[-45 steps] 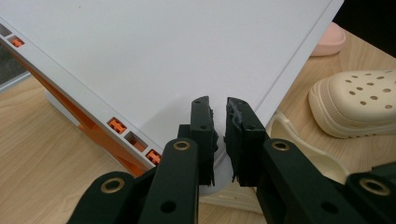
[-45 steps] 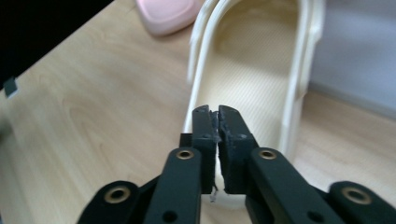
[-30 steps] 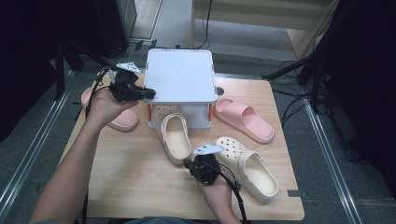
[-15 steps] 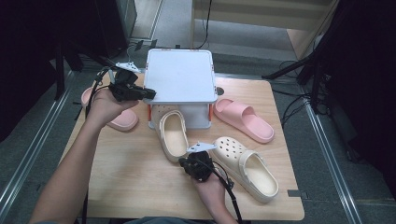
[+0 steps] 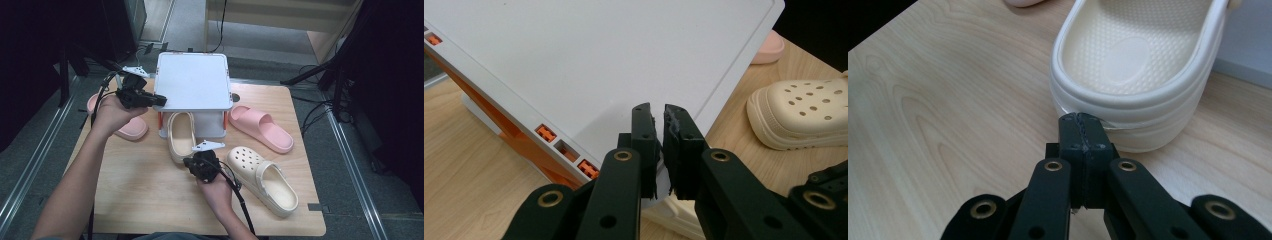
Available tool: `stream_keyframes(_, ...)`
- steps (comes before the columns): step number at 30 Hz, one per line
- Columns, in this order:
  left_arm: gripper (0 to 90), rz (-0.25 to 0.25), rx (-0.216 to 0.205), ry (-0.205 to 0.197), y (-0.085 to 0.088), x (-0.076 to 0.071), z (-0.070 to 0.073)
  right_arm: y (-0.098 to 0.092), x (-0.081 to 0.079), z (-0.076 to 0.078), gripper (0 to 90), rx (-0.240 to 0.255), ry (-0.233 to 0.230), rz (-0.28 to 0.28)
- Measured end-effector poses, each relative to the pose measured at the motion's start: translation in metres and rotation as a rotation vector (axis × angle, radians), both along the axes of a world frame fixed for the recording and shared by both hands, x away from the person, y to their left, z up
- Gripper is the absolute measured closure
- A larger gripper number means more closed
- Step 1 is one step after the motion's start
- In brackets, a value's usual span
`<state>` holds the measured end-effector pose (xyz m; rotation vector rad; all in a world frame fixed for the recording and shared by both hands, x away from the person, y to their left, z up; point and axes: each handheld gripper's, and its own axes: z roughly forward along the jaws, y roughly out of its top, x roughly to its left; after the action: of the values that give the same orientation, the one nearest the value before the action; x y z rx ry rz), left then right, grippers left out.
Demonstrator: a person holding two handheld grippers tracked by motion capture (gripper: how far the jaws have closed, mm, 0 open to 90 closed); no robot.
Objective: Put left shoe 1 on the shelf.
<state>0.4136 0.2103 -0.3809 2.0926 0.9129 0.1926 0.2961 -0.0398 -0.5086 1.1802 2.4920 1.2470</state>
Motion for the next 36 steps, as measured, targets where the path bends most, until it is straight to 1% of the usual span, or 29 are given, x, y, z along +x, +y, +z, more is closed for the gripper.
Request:
stream_keyframes(2,83.4,-0.001,-0.001,0.000,0.000,0.000,0.000,0.005,0.004,0.000,90.0,-0.018,-0.006,0.004)
stream_keyframes(6,83.4,0.000,-0.006,0.003,0.000,0.000,0.000,0.013,0.013,0.000,90.0,-0.037,-0.002,0.004)
stream_keyframes(7,83.4,0.000,-0.006,0.003,0.000,0.000,0.000,0.014,0.015,0.000,90.0,-0.031,-0.003,0.007)
stream_keyframes(11,83.4,0.000,-0.009,0.004,0.001,0.000,0.000,0.020,0.023,0.000,90.0,-0.035,-0.005,-0.004)
stream_keyframes(13,83.4,0.001,-0.008,0.003,0.000,0.000,0.000,0.022,0.024,0.000,90.0,-0.037,-0.005,-0.007)
stream_keyframes(14,83.4,0.000,-0.008,0.003,0.000,0.000,0.000,0.025,0.027,-0.001,90.0,-0.023,-0.006,-0.021)
stream_keyframes(15,83.4,-0.001,-0.010,0.003,0.000,0.000,-0.001,0.026,0.028,-0.002,90.0,-0.022,-0.013,-0.017)
stream_keyframes(17,83.5,-0.001,-0.009,0.004,0.001,0.000,-0.001,0.031,0.031,-0.002,90.0,-0.035,-0.015,-0.019)
stream_keyframes(19,83.4,-0.002,-0.009,0.004,0.001,0.000,-0.001,0.036,0.036,-0.001,90.0,-0.030,-0.021,-0.013)
stream_keyframes(20,83.5,-0.004,-0.009,0.005,0.001,0.000,0.000,0.039,0.038,-0.001,90.0,-0.047,-0.026,-0.017)
stream_keyframes(21,83.4,-0.003,-0.012,0.005,0.001,0.000,-0.001,0.040,0.040,-0.001,90.0,-0.053,-0.035,-0.014)
stream_keyframes(23,83.4,-0.003,-0.009,0.005,0.001,0.001,0.000,0.044,0.046,-0.001,90.0,-0.065,-0.032,-0.017)
stream_keyframes(24,83.4,-0.003,-0.012,0.006,0.001,0.001,-0.001,0.045,0.049,-0.001,90.0,-0.053,-0.031,-0.007)
stream_keyframes(27,83.4,-0.004,-0.011,0.007,0.002,0.001,-0.001,0.049,0.053,0.000,90.0,-0.064,-0.039,-0.012)
stream_keyframes(29,83.4,-0.003,-0.010,0.005,0.001,0.001,-0.001,0.055,0.060,0.000,90.0,-0.060,-0.038,-0.028)
stream_keyframes(30,83.4,-0.003,-0.010,0.005,0.001,0.001,-0.001,0.055,0.060,0.000,90.0,-0.060,-0.038,-0.028)
stream_keyframes(31,83.4,-0.002,-0.008,0.003,0.001,0.000,0.000,0.058,0.063,0.000,90.0,-0.054,-0.038,-0.032)
stream_keyframes(34,83.4,-0.004,-0.007,0.006,0.001,0.000,0.000,0.063,0.069,-0.001,90.0,-0.068,-0.051,-0.036)
stream_keyframes(35,83.4,-0.004,-0.007,0.006,0.001,0.000,0.000,0.063,0.069,-0.001,90.0,-0.068,-0.051,-0.036)
stream_keyframes(36,83.4,-0.007,-0.010,0.007,0.001,0.000,0.000,0.065,0.074,-0.002,89.7,-0.069,-0.048,-0.039)
